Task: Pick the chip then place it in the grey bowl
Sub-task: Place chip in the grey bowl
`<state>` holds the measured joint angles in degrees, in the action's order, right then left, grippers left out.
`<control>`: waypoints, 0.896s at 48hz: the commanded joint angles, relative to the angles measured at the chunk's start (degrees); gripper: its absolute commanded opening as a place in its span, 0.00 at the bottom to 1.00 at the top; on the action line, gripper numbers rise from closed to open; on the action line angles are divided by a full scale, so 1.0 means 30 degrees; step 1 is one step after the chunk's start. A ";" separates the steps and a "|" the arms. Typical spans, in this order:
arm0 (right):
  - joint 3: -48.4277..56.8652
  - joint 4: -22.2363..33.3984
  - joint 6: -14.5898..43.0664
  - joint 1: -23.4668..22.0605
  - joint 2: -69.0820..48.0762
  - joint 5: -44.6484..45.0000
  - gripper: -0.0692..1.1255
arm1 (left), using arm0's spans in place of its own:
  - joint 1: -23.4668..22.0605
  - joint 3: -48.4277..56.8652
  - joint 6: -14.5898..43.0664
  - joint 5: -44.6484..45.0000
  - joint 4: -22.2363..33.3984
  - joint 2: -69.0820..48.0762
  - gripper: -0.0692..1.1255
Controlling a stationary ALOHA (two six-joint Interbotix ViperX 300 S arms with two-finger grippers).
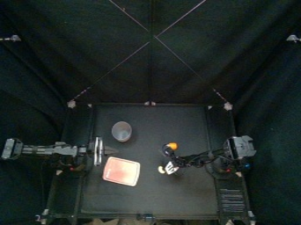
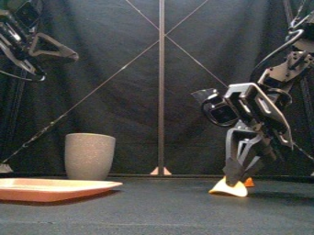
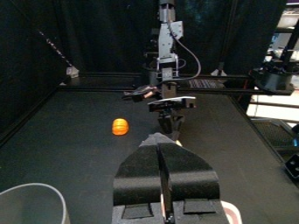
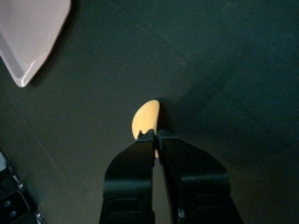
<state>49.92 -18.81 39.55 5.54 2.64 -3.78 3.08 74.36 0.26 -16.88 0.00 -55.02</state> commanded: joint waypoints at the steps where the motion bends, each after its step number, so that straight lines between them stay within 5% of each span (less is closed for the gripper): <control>1: -0.0879 0.0557 -0.0059 -0.0088 -0.0293 -0.0205 0.40 | 0.0059 -0.0264 0.0000 -0.0088 0.0000 0.0088 0.15; 8: -0.2666 0.2227 -0.0234 -0.0908 -0.0293 -0.0469 0.40 | 0.0088 -0.0293 0.0029 -0.0088 -0.0029 0.0117 0.16; 28: -1.1221 1.0576 0.0000 -0.7412 0.3896 -0.3486 0.40 | 0.0293 -0.0176 -0.0117 -0.0088 0.0117 0.0088 0.15; 43: -1.6084 1.2158 -0.0059 -0.7910 0.7705 -0.3545 0.40 | 0.0352 -0.0059 -0.0029 -0.0088 0.0586 0.0117 0.15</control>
<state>5.45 16.70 39.38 -18.37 25.31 -14.06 3.96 74.88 0.00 -16.88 1.58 -55.02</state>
